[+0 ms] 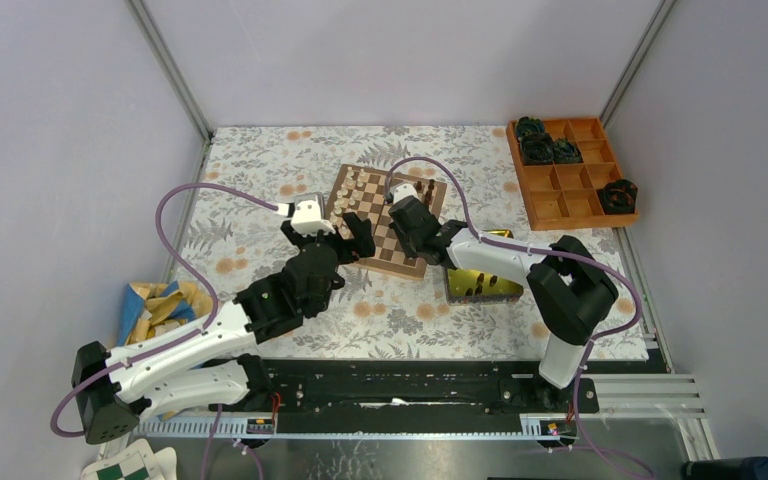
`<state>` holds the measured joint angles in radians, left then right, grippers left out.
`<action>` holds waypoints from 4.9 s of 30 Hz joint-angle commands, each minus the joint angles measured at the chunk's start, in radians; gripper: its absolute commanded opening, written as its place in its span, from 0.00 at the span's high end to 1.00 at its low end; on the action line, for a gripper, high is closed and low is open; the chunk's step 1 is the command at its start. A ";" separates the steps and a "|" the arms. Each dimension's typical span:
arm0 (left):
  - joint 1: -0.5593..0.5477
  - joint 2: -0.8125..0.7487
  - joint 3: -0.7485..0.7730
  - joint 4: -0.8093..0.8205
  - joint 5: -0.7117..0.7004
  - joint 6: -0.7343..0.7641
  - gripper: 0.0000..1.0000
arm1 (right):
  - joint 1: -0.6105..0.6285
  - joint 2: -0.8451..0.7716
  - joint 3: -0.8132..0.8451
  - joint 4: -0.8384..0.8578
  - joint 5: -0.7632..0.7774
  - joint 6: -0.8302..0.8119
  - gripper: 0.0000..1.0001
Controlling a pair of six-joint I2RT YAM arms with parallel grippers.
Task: Set up the chess pieces on the board
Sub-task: Place the chess piece on the chessboard, then pick up the chess piece from the storage box.
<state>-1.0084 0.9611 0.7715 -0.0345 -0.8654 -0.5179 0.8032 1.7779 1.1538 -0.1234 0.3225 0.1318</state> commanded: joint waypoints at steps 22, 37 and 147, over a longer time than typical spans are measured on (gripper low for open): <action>-0.002 0.013 0.000 -0.008 -0.024 -0.028 0.01 | 0.005 -0.057 -0.002 -0.007 0.027 0.031 1.00; -0.002 0.014 -0.001 -0.010 -0.021 -0.032 0.01 | -0.016 -0.062 -0.023 0.003 0.015 0.040 1.00; 0.027 0.219 0.029 0.148 0.190 -0.030 0.01 | -0.360 -0.281 -0.410 0.168 0.143 0.256 0.64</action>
<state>-0.9916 1.2011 0.8074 0.0681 -0.6754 -0.5465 0.4503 1.4910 0.7040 0.0147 0.4740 0.3824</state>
